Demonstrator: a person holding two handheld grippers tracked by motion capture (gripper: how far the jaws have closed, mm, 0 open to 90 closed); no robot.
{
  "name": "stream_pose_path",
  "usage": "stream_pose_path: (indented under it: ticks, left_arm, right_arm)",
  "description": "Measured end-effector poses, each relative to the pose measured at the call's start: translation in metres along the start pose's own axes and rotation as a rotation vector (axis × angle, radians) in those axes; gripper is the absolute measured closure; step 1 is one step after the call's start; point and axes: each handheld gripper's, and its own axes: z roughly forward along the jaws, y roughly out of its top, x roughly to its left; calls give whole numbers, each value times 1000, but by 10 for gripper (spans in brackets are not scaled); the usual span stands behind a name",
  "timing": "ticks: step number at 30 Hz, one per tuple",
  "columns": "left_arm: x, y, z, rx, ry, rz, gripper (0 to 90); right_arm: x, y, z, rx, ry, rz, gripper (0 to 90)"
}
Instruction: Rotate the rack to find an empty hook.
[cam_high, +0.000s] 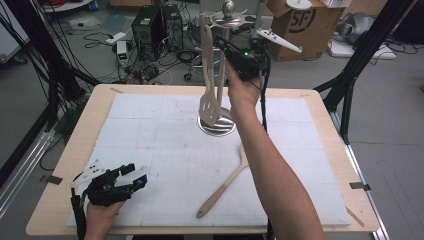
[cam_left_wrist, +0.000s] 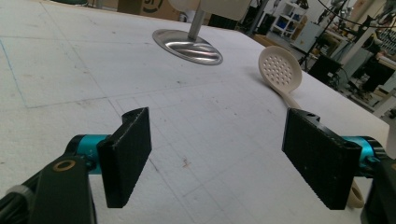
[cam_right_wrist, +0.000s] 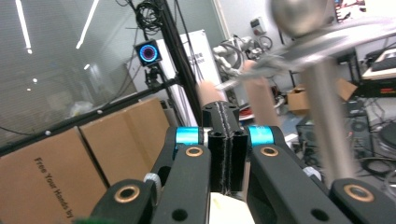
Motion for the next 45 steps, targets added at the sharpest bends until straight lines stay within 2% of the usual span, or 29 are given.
stream_pose_path:
  ticks: [3,5,12,28,32,37,41,45]
  left_arm:
    - [0,0,-1,0,4,3,246]
    - [1,-1,-2,-6,4,-5,246]
    - [3,-1,-3,-5,9,-7,246]
    - [5,-1,-7,-17,13,-15,246]
    - [5,-1,-7,-21,10,-14,246]
    - [4,0,-5,-15,5,-9,246]
    - [0,0,-4,-8,-1,3,246]
    - [-1,1,-1,-2,-1,7,246]
  right_arm:
    - [4,4,10,-3,-23,16,900]
    - [2,5,16,-5,-20,55,900]
    - [-2,0,24,-21,-3,115,900]
    - [4,1,39,-38,-17,119,900]
    - [5,0,43,-33,-22,100,900]
    - [8,-1,27,-7,-11,65,900]
    - [9,-3,4,12,-25,8,900]
    - [5,-9,-26,24,-11,3,900]
